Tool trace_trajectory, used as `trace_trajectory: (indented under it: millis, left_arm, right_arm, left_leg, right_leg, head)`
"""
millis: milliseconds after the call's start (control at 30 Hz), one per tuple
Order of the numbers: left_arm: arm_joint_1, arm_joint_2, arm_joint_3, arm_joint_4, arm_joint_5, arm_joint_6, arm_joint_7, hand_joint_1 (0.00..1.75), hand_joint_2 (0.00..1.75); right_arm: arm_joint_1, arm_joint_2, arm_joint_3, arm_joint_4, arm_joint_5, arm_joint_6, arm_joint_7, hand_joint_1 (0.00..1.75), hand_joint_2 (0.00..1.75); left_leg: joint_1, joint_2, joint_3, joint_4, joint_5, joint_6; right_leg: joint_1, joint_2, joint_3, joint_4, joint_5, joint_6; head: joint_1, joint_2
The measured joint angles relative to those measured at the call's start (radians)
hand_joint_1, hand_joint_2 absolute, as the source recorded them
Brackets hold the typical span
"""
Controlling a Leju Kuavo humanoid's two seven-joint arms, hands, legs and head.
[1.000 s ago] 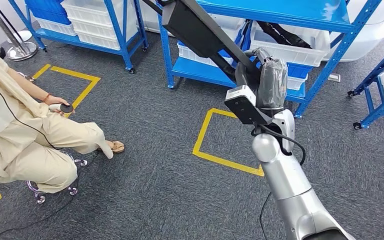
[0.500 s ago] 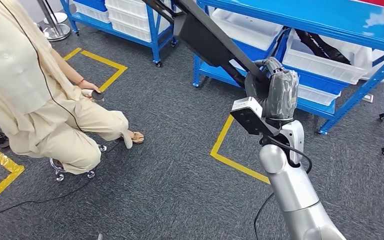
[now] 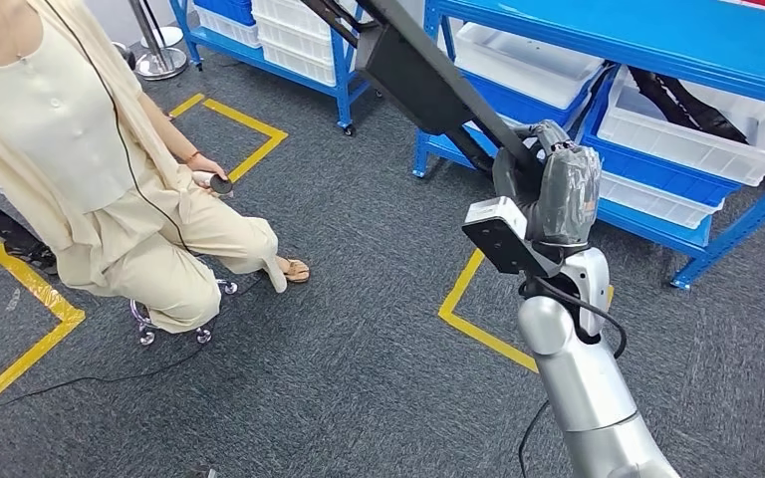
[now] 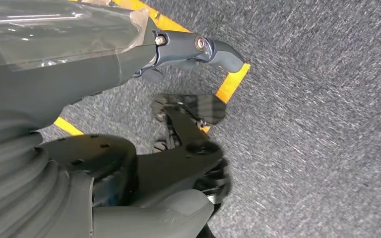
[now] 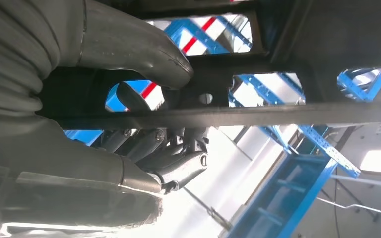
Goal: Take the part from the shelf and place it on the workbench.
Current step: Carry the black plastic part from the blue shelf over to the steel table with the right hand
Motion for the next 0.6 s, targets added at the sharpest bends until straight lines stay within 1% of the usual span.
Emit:
trace_trajectory:
  millis: [33, 67, 100, 167, 200, 233, 267, 300, 333, 367, 400, 433, 467, 500, 533, 567, 600]
  left_arm:
    - [0.0, 0.0, 0.0, 0.0, -0.001, 0.0, 0.002, 0.0, 1.75]
    - [0.0, 0.0, -0.001, 0.0, -0.002, 0.0, 0.004, 0.0, 1.75]
    - [0.0, 0.0, -0.001, 0.0, -0.003, 0.0, 0.006, 0.0, 1.75]
    - [-0.001, 0.0, -0.001, 0.0, -0.004, 0.0, 0.007, 0.0, 1.75]
    - [-0.002, 0.0, -0.001, 0.0, -0.004, 0.0, 0.007, 0.0, 1.75]
    - [-0.002, 0.0, -0.001, 0.0, -0.004, 0.0, 0.007, 0.0, 1.75]
    - [-0.002, 0.0, -0.001, 0.0, -0.004, 0.0, 0.007, 0.0, 1.75]
    - [-0.003, 0.0, -0.001, 0.0, -0.004, -0.001, 0.008, 0.0, 1.75]
    - [-0.005, 0.0, -0.001, 0.0, -0.003, -0.003, 0.008, 0.0, 1.75]
    - [-0.006, 0.0, -0.001, 0.0, 0.001, -0.004, 0.01, 0.0, 1.75]
    - [-0.006, -0.001, 0.0, 0.0, 0.006, -0.004, 0.012, 0.0, 1.75]
    - [-0.006, -0.001, 0.0, 0.0, 0.013, -0.003, 0.014, 0.0, 1.75]
    - [-0.005, -0.001, 0.001, 0.0, 0.02, 0.0, 0.015, 0.0, 1.75]
    - [-0.004, -0.002, 0.002, 0.0, 0.026, 0.002, 0.014, 0.0, 1.75]
    - [-0.003, -0.002, 0.002, 0.0, 0.03, 0.002, 0.012, 0.0, 1.75]
    - [-0.001, -0.002, 0.004, 0.0, 0.035, 0.003, 0.011, 0.0, 1.75]
    - [0.003, -0.002, 0.005, 0.0, 0.041, 0.003, 0.008, 0.0, 1.75]
  right_arm:
    - [0.0, 0.0, -0.002, -0.001, -0.001, 0.004, 0.002, 1.75, 1.75]
    - [0.0, 0.0, -0.003, -0.002, -0.002, 0.008, 0.003, 1.75, 1.75]
    - [0.001, -0.001, -0.003, -0.003, -0.002, 0.011, 0.004, 1.75, 1.75]
    - [0.001, -0.001, -0.004, -0.006, -0.001, 0.014, 0.005, 1.75, 1.75]
    - [0.0, -0.001, -0.004, -0.008, -0.001, 0.015, 0.005, 1.75, 1.75]
    - [0.0, -0.001, -0.004, -0.008, -0.001, 0.015, 0.005, 1.75, 1.75]
    - [0.0, -0.001, -0.004, -0.008, -0.001, 0.015, 0.005, 1.75, 1.75]
    - [0.0, -0.001, -0.004, -0.01, -0.001, 0.015, 0.005, 1.75, 1.75]
    - [-0.001, -0.001, -0.005, -0.011, -0.002, 0.017, 0.005, 1.75, 1.75]
    - [-0.006, -0.001, -0.006, -0.013, -0.005, 0.023, 0.005, 1.75, 1.75]
    - [-0.016, 0.001, -0.006, -0.013, -0.008, 0.031, 0.004, 1.75, 1.75]
    - [-0.027, 0.003, -0.006, -0.011, -0.012, 0.041, 0.003, 1.75, 1.75]
    - [-0.038, 0.006, -0.005, -0.009, -0.016, 0.05, 0.001, 1.75, 1.75]
    - [-0.047, 0.008, -0.004, -0.004, -0.018, 0.058, -0.003, 1.75, 1.75]
    - [-0.052, 0.01, -0.002, 0.002, -0.021, 0.064, -0.006, 1.75, 1.75]
    - [-0.058, 0.013, 0.001, 0.01, -0.023, 0.069, -0.009, 1.75, 1.75]
    - [-0.066, 0.017, 0.005, 0.02, -0.025, 0.074, -0.011, 1.75, 1.75]
  left_leg:
    - [0.002, 0.005, -0.023, 0.046, -0.014, -0.003]
    - [0.004, 0.009, -0.032, 0.064, -0.013, -0.005]
    - [0.006, 0.013, -0.021, 0.043, 0.006, -0.006]
    - [0.008, 0.029, 0.04, -0.072, 0.064, -0.005]
    - [0.008, 0.036, 0.065, -0.118, 0.083, -0.004]
    - [0.008, 0.041, 0.077, -0.14, 0.092, -0.003]
    - [0.008, 0.042, 0.078, -0.141, 0.093, -0.003]
    - [0.006, 0.053, 0.087, -0.158, 0.093, -0.002]
    - [0.004, 0.059, 0.095, -0.174, 0.095, 0.001]
    - [-0.002, 0.058, 0.101, -0.192, 0.097, 0.008]
    - [-0.006, 0.052, 0.108, -0.211, 0.103, 0.022]
    - [-0.008, 0.033, 0.107, -0.214, 0.11, 0.036]
    - [-0.009, 0.016, 0.106, -0.218, 0.115, 0.048]
    - [-0.008, 0.003, 0.107, -0.221, 0.119, 0.056]
    - [-0.008, -0.01, 0.106, -0.221, 0.119, 0.057]
    - [-0.008, -0.023, 0.105, -0.22, 0.12, 0.057]
    - [-0.009, -0.036, 0.105, -0.22, 0.12, 0.057]
  right_leg:
    - [0.001, -0.008, 0.0, 0.0, 0.0, 0.0]
    - [0.002, -0.016, 0.0, 0.0, -0.001, 0.0]
    - [0.002, -0.025, 0.0, 0.001, -0.002, 0.0]
    - [0.002, -0.038, 0.002, 0.001, -0.003, 0.002]
    - [0.001, -0.042, 0.003, 0.001, -0.004, 0.003]
    - [0.001, -0.043, 0.003, 0.001, -0.004, 0.004]
    - [0.001, -0.043, 0.004, 0.001, -0.004, 0.004]
    - [0.004, -0.045, 0.004, 0.001, -0.006, 0.006]
    - [0.008, -0.049, 0.004, 0.002, -0.008, 0.01]
    - [0.013, -0.059, 0.006, 0.001, -0.01, 0.018]
    - [0.016, -0.05, -0.003, 0.022, -0.025, 0.026]
    - [0.016, -0.037, -0.021, 0.062, -0.046, 0.03]
    - [0.014, -0.02, -0.049, 0.122, -0.075, 0.032]
    - [0.012, 0.003, -0.087, 0.2, -0.108, 0.029]
    - [0.012, 0.009, -0.117, 0.262, -0.128, 0.029]
    - [0.013, 0.012, -0.135, 0.295, -0.134, 0.033]
    - [0.013, 0.014, -0.134, 0.291, -0.125, 0.039]
  head:
    - [0.0, 0.0]
    - [0.0, 0.0]
    - [0.0, 0.0]
    - [-0.001, 0.0]
    - [-0.001, 0.0]
    - [-0.001, 0.0]
    - [-0.001, 0.0]
    - [-0.001, 0.0]
    - [0.001, 0.0]
    - [0.002, 0.0]
    - [0.004, 0.0]
    - [0.007, 0.0]
    - [0.008, 0.0]
    - [0.01, 0.0]
    - [0.011, 0.0]
    - [0.011, 0.0]
    - [0.011, 0.0]
